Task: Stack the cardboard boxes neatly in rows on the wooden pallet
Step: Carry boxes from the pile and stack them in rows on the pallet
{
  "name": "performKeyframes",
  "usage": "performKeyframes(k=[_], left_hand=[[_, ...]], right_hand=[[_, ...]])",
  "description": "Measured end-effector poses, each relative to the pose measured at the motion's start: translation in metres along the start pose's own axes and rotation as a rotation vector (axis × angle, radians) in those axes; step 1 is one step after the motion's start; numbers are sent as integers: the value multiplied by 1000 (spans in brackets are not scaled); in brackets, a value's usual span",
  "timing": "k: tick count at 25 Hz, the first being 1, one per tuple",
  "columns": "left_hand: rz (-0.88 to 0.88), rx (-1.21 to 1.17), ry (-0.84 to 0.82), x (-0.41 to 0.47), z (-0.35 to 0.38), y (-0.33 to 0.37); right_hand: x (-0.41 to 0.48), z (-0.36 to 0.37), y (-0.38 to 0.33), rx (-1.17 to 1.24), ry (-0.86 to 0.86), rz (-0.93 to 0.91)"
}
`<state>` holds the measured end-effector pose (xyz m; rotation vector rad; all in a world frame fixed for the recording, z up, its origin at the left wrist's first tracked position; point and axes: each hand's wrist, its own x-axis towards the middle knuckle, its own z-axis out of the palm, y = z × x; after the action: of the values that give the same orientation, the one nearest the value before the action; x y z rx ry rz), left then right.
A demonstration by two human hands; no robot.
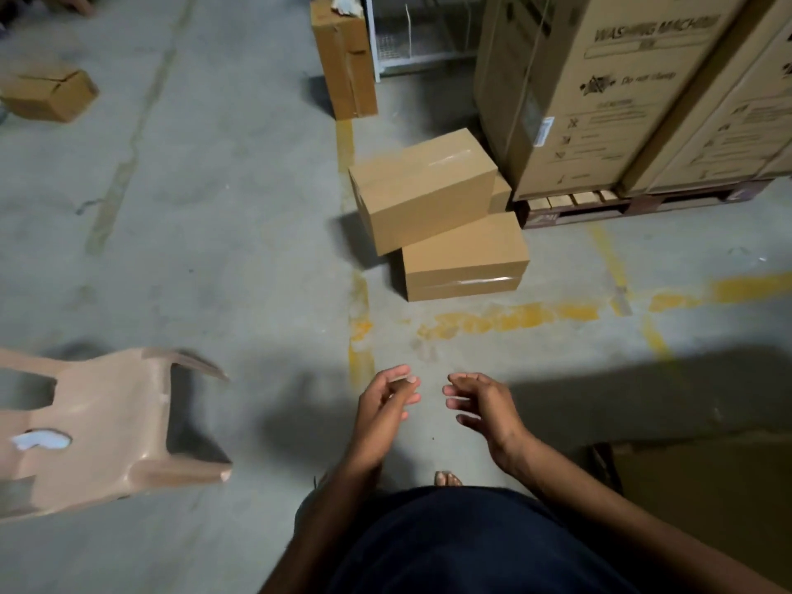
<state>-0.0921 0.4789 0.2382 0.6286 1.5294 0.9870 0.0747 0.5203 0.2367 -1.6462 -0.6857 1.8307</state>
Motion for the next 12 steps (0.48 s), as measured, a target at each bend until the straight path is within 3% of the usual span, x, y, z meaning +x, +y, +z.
performKeyframes(k=[4,7,12], left_hand=[[-96,44,-45,93,-35,33],[-66,105,-130,179,-75,71],[17,187,-226,305,-146,170]], right_hand=[[76,51,-31,65,60,145],[136,101,-57,124,175,167],[206,211,-130,203,296,32]])
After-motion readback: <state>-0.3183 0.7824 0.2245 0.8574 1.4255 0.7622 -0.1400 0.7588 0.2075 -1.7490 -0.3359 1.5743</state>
